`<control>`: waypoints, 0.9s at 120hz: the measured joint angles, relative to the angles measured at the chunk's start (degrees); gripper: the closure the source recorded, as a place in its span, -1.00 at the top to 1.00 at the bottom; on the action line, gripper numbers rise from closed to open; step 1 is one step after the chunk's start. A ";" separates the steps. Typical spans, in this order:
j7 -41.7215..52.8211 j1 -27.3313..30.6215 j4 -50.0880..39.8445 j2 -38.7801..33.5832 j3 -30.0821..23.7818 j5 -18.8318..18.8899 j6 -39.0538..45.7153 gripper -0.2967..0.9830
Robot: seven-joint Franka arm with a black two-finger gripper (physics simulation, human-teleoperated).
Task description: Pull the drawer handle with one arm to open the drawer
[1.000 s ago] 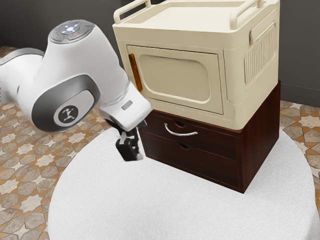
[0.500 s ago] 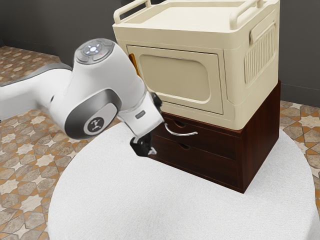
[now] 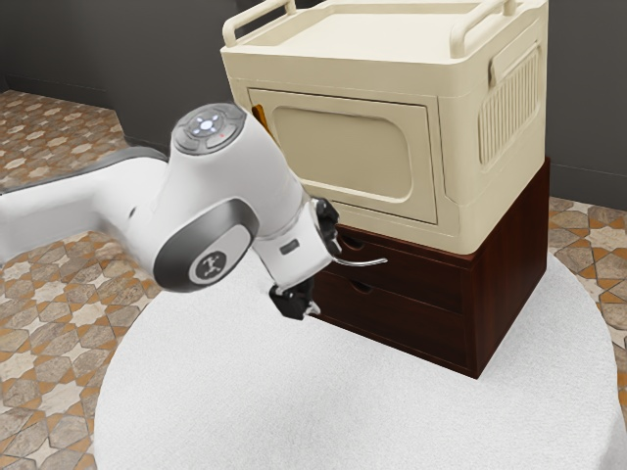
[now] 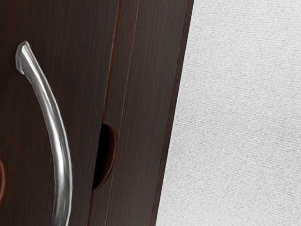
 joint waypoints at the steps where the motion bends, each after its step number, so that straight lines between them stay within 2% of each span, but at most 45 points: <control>1: 0.05 0.00 0.01 0.12 0.00 0.00 0.09 0.54; 26: 1.05 0.24 0.29 2.28 -0.02 -0.02 1.82 0.59; 30: 1.17 0.22 0.11 2.03 0.00 0.00 1.94 0.52; 41: 1.57 -0.16 -1.82 -0.36 0.11 0.08 2.11 0.44; 76: 2.49 -0.06 -7.64 -4.22 -0.02 -0.35 2.45 0.66; 108: 3.02 -0.48 -13.71 -10.59 -0.01 -0.05 2.37 0.54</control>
